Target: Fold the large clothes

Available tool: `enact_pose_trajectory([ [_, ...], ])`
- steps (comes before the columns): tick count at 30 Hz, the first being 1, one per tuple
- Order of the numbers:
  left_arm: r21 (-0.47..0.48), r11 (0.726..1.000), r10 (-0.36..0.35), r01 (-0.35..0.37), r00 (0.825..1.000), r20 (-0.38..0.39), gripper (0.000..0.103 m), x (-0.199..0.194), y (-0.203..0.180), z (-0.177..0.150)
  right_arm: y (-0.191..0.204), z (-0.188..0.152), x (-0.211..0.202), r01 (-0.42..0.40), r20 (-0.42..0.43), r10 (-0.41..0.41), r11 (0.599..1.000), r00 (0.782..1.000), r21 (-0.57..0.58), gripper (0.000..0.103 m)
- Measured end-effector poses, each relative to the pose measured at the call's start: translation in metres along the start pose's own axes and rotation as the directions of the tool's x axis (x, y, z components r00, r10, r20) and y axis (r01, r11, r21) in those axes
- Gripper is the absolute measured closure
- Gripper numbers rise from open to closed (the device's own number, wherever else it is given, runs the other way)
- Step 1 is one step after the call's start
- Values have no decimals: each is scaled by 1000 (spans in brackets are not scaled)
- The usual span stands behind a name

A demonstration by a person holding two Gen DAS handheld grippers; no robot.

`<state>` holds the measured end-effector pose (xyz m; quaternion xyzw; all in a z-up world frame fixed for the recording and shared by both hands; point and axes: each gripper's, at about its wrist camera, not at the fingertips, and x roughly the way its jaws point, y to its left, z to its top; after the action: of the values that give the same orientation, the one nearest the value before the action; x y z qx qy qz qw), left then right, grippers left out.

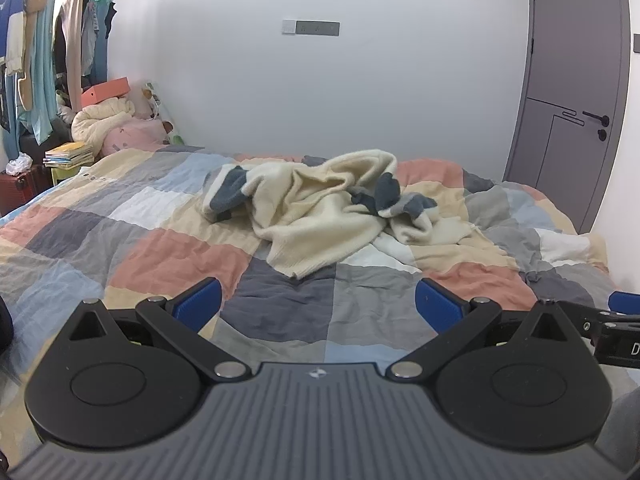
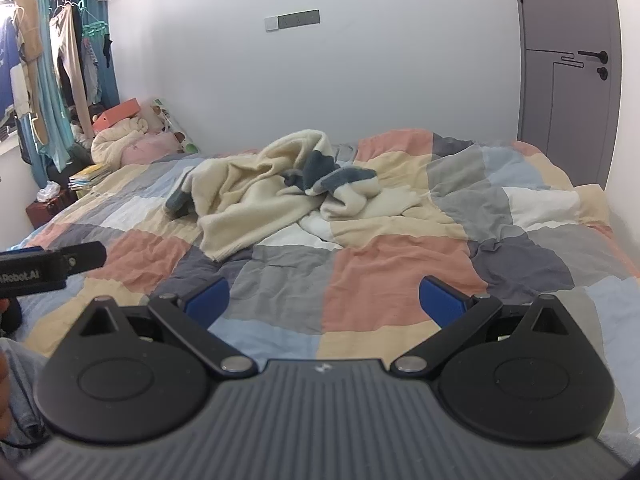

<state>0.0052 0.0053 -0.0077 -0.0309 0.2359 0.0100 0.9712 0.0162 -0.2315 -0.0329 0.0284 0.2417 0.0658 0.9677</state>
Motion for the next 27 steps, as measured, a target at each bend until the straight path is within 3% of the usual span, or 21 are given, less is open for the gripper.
enact_pose_trajectory([
  [27, -11, 1000, -2, 2, 1000, -24, 0, 20, 0, -5, 4, -4, 13, -33, -33, 33, 999, 999, 10, 0],
])
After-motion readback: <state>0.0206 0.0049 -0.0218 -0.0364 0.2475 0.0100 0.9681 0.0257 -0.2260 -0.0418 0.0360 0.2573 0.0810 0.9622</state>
